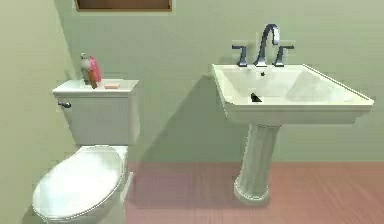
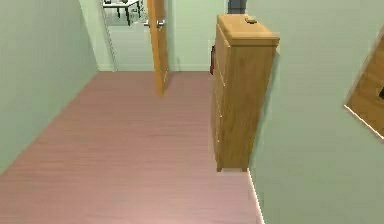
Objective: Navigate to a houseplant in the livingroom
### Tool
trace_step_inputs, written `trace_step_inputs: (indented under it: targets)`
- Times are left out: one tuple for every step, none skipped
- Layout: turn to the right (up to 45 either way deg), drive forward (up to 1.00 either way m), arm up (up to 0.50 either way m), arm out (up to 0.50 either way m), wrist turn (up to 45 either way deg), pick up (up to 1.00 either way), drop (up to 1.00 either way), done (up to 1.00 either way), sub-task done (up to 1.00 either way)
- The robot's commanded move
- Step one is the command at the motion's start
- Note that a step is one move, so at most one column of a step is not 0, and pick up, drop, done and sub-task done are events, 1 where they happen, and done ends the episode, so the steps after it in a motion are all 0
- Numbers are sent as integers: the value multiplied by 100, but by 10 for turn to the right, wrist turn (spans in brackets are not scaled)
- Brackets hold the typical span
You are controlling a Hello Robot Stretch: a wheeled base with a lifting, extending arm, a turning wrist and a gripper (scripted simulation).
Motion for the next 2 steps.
trace_step_inputs:
  targets:
    - [450, 0, 0, 0, 0, 0, 0, 0, 0]
    - [210, 0, 0, 0, 0, 0, 0, 0, 0]
